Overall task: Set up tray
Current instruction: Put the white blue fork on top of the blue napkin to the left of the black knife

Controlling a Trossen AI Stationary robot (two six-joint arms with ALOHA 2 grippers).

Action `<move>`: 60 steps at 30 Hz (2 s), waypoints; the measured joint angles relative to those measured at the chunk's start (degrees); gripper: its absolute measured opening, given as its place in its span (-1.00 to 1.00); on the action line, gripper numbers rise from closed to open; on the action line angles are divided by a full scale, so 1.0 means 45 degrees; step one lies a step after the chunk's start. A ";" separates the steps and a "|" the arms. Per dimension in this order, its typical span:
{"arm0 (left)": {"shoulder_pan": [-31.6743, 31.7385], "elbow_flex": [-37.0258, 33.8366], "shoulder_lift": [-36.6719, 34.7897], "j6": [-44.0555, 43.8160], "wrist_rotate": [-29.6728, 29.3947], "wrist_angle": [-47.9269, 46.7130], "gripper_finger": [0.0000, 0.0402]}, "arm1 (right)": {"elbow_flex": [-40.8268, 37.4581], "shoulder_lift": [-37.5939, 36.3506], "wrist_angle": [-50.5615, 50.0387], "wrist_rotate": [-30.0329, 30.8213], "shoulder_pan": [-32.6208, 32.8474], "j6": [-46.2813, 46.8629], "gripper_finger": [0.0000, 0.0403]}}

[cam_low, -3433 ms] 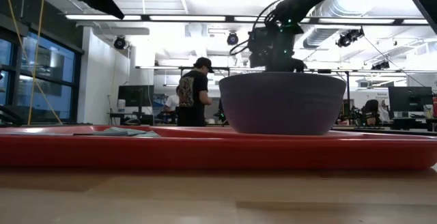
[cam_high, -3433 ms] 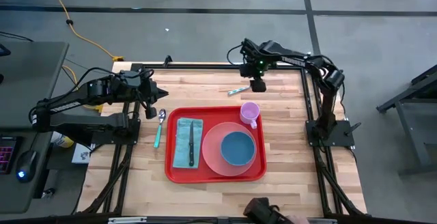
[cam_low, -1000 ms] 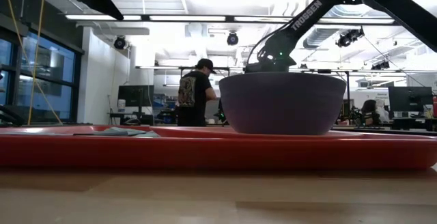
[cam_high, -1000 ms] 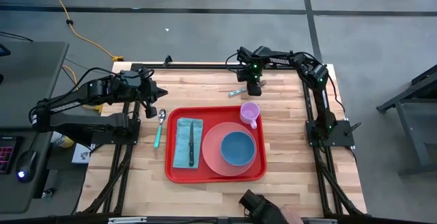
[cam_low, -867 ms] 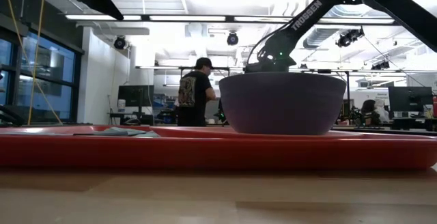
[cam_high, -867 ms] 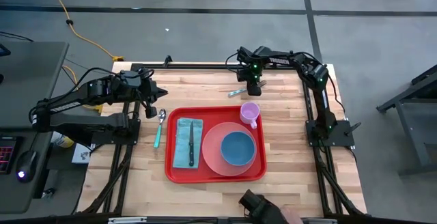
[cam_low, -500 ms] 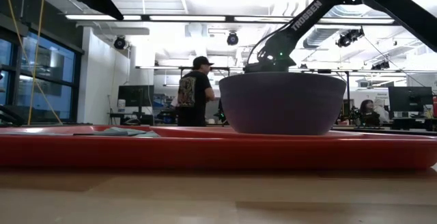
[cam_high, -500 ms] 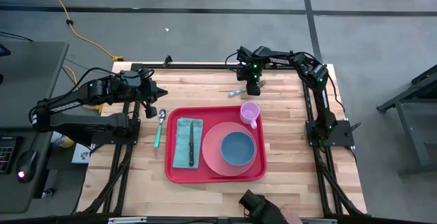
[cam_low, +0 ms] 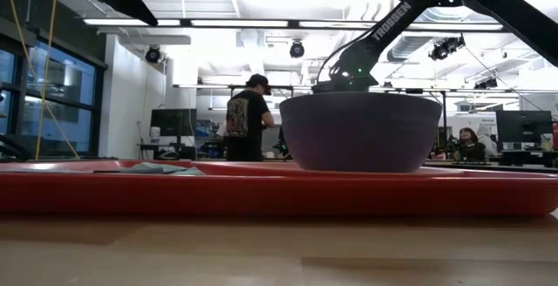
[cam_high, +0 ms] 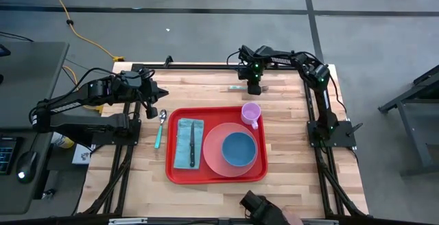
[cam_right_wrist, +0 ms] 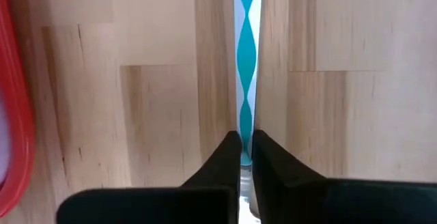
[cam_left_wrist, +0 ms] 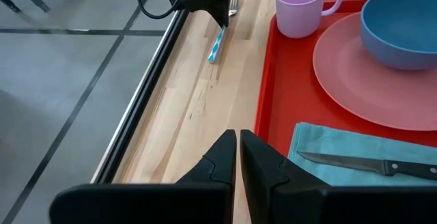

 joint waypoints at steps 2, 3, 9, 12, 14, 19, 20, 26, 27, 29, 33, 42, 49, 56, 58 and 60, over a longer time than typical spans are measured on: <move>-0.0003 0.0000 0.0000 0.0000 0.0005 -0.0005 -0.73 | -0.0003 0.0000 0.0048 -0.0030 0.0000 0.0060 -0.97; 0.0002 0.0000 0.0000 0.0000 0.0005 -0.0005 -0.73 | -0.0005 0.0000 0.0090 -0.0041 0.0003 0.0095 -0.96; 0.0002 0.0000 0.0000 0.0000 0.0005 -0.0002 -0.73 | -0.0010 0.0000 0.0217 -0.0099 0.0005 0.0140 -0.98; 0.0002 0.0000 0.0000 0.0000 0.0005 0.0000 -0.73 | -0.0010 0.0000 0.0253 -0.0071 0.0012 0.0190 -0.99; 0.0002 0.0000 0.0000 0.0000 0.0005 0.0000 -0.73 | -0.0018 -0.0045 0.0248 -0.0035 0.0019 0.0234 -0.99; 0.0000 0.0000 0.0000 0.0000 0.0005 0.0000 -0.73 | -0.0073 -0.0372 0.0203 0.0181 0.0076 0.0249 -1.00; -0.0002 0.0000 0.0000 0.0000 0.0005 0.0000 -0.73 | -0.0082 -0.0470 0.0142 0.0193 0.0102 0.0249 -1.00; 0.0000 0.0000 0.0000 0.0002 0.0010 0.0000 -0.73 | -0.0053 -0.1181 -0.0113 0.0573 0.0366 0.0240 -1.00; -0.0001 0.0000 0.0000 0.0002 0.0010 0.0000 -0.73 | -0.0053 -0.1287 -0.0128 0.0673 0.0437 0.0231 -1.00; 0.0002 0.0000 0.0000 0.0001 0.0010 0.0000 -0.73 | -0.0053 -0.1556 -0.0093 0.0735 0.0605 0.0229 -1.00; -0.0002 0.0000 0.0000 0.0000 0.0010 0.0000 -0.73 | -0.0044 -0.2144 -0.0331 0.0767 0.0934 0.0278 -1.00; 0.0002 0.0000 0.0000 0.0004 0.0010 0.0005 -0.73 | -0.0024 -0.3729 -0.0680 0.1014 0.2323 0.0210 -1.00; -0.0001 0.0000 0.0000 0.0005 0.0015 0.0005 -0.73 | 0.1430 -0.4279 -0.1419 0.1451 0.3650 0.0969 -1.00; 0.0000 0.0000 0.0000 0.0005 0.0052 0.0092 -0.73 | 0.3901 -0.4294 -0.1561 0.0999 0.4312 0.2155 -1.00; 0.0002 0.0002 0.0000 0.0000 0.0094 0.0097 -0.73 | 0.4407 -0.4294 -0.1772 0.0871 0.4469 0.2273 -1.00; 0.0002 0.0000 0.0000 0.0000 0.0160 0.0097 -0.73 | 0.4779 -0.4294 -0.1900 0.0655 0.4732 0.2325 -1.00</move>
